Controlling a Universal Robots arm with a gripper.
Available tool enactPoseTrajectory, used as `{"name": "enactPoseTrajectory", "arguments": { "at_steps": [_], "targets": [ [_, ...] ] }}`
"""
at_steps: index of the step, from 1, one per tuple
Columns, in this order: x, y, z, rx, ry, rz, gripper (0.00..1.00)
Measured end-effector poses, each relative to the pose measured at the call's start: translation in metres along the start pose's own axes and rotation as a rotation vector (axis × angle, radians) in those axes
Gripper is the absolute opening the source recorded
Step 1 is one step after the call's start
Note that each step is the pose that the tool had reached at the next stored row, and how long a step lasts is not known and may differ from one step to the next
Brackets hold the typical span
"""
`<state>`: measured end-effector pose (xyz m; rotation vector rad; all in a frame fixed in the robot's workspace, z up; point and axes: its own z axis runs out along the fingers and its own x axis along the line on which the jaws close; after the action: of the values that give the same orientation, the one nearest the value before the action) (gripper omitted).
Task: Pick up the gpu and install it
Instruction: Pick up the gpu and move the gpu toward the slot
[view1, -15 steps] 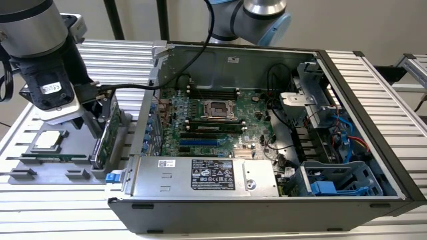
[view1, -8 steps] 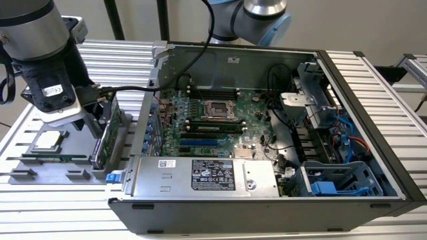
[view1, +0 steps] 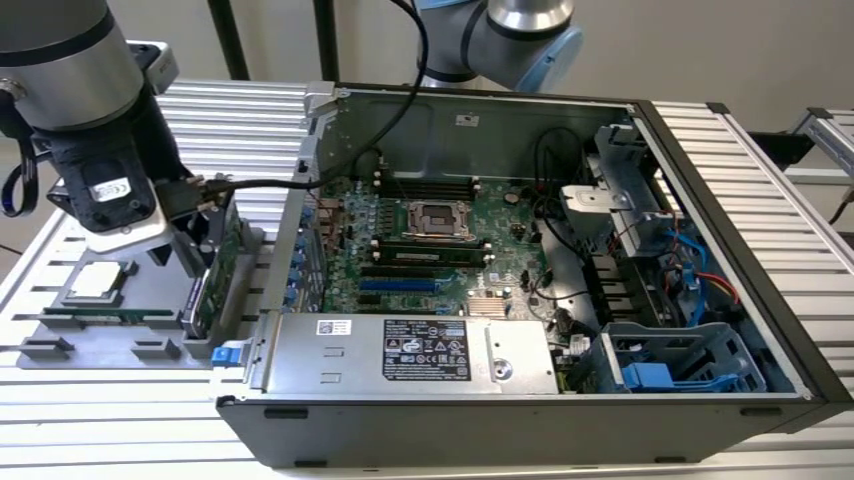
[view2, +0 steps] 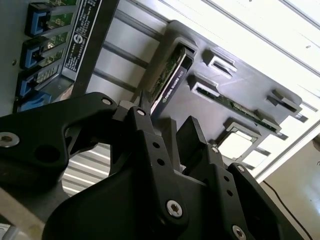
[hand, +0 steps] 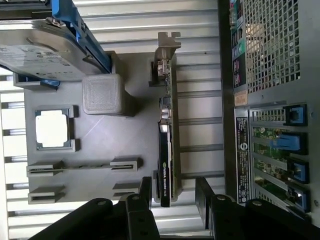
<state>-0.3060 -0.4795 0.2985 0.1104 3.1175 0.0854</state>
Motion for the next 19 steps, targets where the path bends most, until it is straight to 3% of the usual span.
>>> {"name": "enactPoseTrajectory", "arguments": {
  "at_steps": [19],
  "targets": [
    [0.0001,-0.0004,0.0079,0.0000,0.0001,0.000,1.00]
  ]
}}
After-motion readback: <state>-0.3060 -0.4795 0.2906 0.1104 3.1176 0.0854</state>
